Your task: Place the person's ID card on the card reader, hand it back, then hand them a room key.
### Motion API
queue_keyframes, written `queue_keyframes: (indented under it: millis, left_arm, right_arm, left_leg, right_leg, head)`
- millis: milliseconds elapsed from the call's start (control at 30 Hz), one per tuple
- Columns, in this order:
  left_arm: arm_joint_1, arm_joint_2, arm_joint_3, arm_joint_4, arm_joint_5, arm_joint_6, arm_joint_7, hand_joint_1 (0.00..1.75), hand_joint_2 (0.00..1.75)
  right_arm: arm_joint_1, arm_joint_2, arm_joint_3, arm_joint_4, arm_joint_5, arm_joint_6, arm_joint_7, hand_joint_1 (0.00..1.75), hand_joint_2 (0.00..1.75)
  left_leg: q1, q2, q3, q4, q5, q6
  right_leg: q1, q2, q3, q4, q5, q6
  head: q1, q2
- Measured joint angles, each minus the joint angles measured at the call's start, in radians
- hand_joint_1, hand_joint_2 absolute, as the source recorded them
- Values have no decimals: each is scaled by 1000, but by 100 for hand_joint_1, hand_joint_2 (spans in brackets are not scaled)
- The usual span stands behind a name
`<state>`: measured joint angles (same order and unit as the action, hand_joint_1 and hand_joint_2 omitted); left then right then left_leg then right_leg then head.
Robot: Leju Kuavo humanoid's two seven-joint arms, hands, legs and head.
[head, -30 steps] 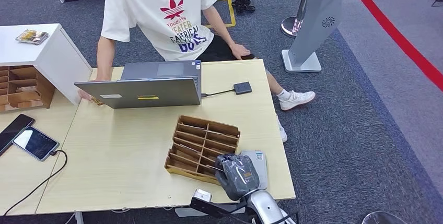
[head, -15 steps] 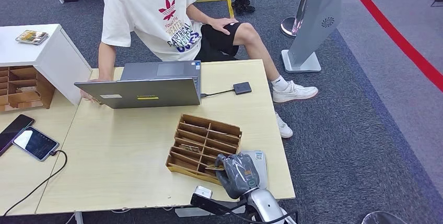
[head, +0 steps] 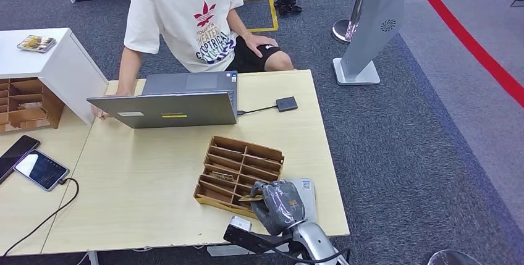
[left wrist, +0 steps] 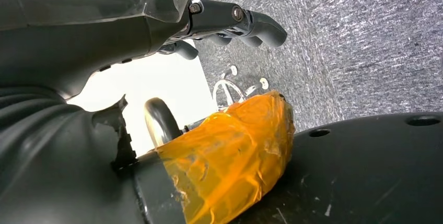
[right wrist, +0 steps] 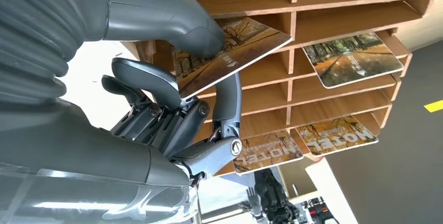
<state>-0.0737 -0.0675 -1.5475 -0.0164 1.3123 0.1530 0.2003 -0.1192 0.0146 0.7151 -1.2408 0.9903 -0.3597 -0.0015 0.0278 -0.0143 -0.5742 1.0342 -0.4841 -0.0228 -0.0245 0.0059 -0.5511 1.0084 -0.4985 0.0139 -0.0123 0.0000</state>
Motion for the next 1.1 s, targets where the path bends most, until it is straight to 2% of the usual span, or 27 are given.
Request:
queue_keyframes:
  millis: [200,300,567,667,833,1100]
  left_arm:
    - [0,0,-2,0,0,0,0,0,0]
    - [0,0,-2,0,3,0,-2,0,0]
    - [2,1,-2,0,17,8,-15,0,0]
    - [2,1,-2,0,17,12,-17,0,0]
    - [2,2,-2,0,18,19,-20,0,0]
    - [3,4,-2,-4,3,37,-30,0,0]
  right_arm:
    - [2,0,0,-7,-7,2,-2,175,175]
    - [4,0,-2,-17,-69,28,-19,175,175]
    - [5,0,-42,-137,-479,194,-76,175,175]
    - [4,-1,-67,-193,-590,217,-92,175,175]
    - [5,-7,-95,-262,-698,232,-117,175,175]
    - [6,-35,-141,-363,-1070,344,-166,175,175]
  left_leg:
    - [0,0,0,0,0,0]
    - [0,0,0,0,0,0]
    - [0,0,0,0,0,0]
    - [0,0,0,0,0,0]
    - [0,0,0,0,0,0]
    - [0,0,0,0,0,0]
  right_leg:
    - [0,0,0,0,0,0]
    - [0,0,0,0,0,0]
    - [0,0,0,0,0,0]
    - [0,0,0,0,0,0]
    - [0,0,0,0,0,0]
    - [0,0,0,0,0,0]
  head:
    - [0,0]
    - [0,0]
    - [0,0]
    - [0,0]
    - [0,0]
    - [0,0]
